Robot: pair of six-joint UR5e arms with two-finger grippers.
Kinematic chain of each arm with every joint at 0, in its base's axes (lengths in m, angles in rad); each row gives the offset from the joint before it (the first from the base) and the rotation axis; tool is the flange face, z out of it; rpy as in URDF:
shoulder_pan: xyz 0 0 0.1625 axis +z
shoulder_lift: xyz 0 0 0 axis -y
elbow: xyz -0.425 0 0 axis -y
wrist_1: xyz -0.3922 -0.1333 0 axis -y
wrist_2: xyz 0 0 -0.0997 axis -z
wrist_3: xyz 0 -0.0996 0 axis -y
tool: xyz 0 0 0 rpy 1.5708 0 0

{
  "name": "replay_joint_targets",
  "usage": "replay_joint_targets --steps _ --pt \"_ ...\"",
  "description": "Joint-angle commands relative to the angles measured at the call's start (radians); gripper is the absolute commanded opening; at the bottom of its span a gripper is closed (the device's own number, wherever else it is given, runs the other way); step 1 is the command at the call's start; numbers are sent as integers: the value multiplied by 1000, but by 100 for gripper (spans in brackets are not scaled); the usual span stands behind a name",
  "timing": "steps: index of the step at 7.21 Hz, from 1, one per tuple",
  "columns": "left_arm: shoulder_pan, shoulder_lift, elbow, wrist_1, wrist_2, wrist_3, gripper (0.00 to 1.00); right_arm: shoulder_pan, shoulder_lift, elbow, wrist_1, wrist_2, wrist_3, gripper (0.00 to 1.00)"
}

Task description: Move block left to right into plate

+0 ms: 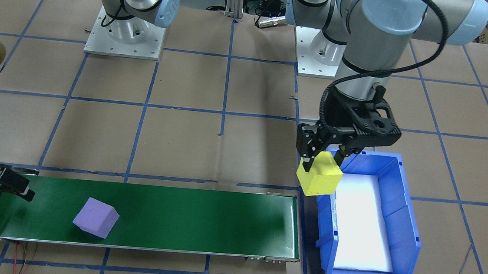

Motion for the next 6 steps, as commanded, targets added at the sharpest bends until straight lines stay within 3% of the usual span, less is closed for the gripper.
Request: replay_joint_targets --steps 1,3,6 --pt "-27 -79 -9 49 -95 4 65 0 0 0 0 1 0 100" --pt "-28 -192 -9 145 -95 7 65 0 -2 -11 0 1 24 100" --pt "-28 -240 -9 184 -91 8 65 44 -8 -37 2 2 139 100"
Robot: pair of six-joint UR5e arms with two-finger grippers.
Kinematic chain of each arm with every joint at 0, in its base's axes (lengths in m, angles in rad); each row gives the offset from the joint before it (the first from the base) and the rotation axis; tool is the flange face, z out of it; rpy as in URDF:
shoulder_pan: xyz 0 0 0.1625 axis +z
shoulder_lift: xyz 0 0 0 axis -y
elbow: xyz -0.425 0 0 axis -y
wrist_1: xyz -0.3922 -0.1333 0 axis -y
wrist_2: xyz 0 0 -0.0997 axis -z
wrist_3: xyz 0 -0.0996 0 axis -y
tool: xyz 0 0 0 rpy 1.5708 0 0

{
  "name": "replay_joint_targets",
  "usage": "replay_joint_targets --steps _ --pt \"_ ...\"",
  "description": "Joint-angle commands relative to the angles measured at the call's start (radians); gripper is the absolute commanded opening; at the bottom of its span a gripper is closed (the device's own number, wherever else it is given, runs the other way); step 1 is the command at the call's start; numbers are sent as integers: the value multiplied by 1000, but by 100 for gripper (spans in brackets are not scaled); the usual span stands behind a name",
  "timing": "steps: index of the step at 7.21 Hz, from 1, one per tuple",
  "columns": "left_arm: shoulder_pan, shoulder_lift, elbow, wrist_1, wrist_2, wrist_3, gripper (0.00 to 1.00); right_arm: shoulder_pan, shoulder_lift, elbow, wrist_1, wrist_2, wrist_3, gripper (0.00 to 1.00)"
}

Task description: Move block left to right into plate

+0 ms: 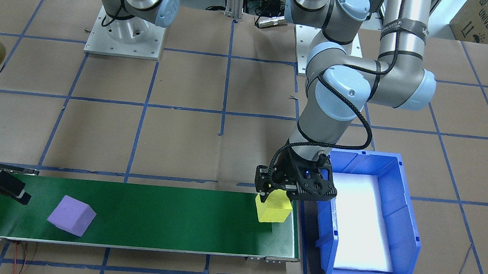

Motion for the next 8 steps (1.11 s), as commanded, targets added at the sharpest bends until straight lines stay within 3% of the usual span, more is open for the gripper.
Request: replay_joint_targets --steps 1,2,4,6,8 --pt "0 -36 0 39 7 1 71 52 0 -6 -1 -1 62 100" --pt "0 -39 0 61 12 -4 98 60 8 -6 -3 -1 65 100" --pt "4 -2 19 61 15 10 100 65 22 -6 -4 -1 65 100" --pt "87 149 19 -3 45 42 100 65 38 -12 -37 -9 106 100" --pt "205 324 23 -347 66 115 100 65 60 -47 -37 -15 152 100"
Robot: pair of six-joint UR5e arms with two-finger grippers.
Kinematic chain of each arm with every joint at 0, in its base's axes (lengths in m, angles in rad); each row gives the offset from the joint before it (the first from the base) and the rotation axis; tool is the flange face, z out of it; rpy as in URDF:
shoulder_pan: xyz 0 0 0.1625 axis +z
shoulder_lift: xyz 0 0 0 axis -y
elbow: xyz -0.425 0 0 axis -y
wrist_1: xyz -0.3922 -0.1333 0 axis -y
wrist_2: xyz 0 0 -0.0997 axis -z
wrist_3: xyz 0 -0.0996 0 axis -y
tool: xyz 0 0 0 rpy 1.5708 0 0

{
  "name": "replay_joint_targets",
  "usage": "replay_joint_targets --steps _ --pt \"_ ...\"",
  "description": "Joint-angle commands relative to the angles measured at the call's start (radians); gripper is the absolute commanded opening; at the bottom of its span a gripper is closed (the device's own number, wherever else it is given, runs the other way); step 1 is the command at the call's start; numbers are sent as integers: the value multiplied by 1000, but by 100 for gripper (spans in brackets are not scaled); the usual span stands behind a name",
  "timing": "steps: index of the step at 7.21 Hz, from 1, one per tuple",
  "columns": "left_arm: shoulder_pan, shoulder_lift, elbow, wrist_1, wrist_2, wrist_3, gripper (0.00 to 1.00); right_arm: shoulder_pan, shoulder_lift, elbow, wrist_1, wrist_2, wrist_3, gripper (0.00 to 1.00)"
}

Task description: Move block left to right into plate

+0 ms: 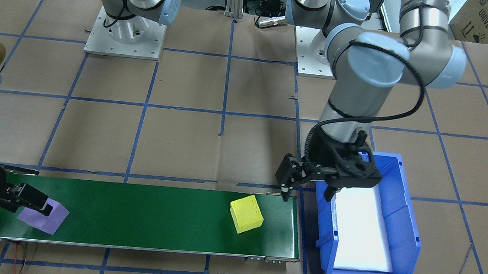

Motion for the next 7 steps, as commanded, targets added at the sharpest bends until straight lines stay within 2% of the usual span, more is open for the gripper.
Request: replay_joint_targets --steps 1,2,3,4,5,6,7 --pt "84 192 2 -351 15 60 100 0 49 -59 -2 -19 44 100" --pt "85 238 -1 -498 53 64 100 0 57 -59 -2 -27 54 100" --pt "82 251 -1 -557 78 64 100 0 62 -49 4 -67 52 99" --pt "82 253 -1 -558 75 65 100 0 63 -24 11 -84 48 95" --pt "84 253 -2 -553 71 64 100 0 60 -7 20 -117 42 86" --pt "87 254 -2 -544 63 59 100 0 57 -7 29 -149 40 67" --pt "87 256 -2 -544 75 64 100 0 53 -13 32 -180 31 52"
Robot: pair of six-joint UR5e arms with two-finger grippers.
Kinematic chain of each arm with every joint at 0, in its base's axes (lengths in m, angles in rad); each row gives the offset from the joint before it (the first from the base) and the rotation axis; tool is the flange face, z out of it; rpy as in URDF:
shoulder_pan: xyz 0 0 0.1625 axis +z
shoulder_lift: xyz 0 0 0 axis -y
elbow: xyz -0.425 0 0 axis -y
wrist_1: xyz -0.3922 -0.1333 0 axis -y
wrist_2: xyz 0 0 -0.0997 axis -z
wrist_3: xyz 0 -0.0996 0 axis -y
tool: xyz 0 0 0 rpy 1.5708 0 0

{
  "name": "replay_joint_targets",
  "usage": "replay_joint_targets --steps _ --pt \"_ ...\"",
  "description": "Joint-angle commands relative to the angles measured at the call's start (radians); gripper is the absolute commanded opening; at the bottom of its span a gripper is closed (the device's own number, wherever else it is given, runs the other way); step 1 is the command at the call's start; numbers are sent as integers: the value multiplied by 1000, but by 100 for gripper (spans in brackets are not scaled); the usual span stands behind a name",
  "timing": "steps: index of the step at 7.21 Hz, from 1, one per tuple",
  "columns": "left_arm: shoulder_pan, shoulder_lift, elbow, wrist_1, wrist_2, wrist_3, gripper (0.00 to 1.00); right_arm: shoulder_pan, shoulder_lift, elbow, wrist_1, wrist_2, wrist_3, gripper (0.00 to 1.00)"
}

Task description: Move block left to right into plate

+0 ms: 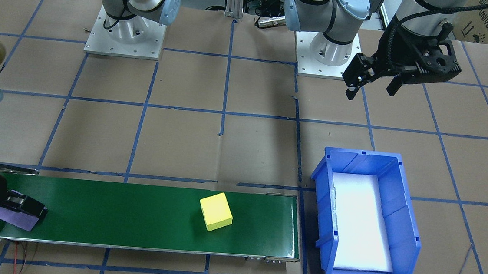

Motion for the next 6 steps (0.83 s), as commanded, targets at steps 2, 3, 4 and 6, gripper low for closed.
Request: replay_joint_targets --steps 2,3,4,6 --pt "3 8 0 58 11 -7 100 0 -22 -34 8 -87 -12 42" --pt "3 7 -5 73 36 -7 100 -5 -41 -40 14 -137 -62 42" --pt "0 8 -6 71 46 -6 100 -27 -69 -28 34 -179 -143 42" --pt "-2 17 -19 57 146 5 100 -200 -94 -6 91 -207 -363 42"
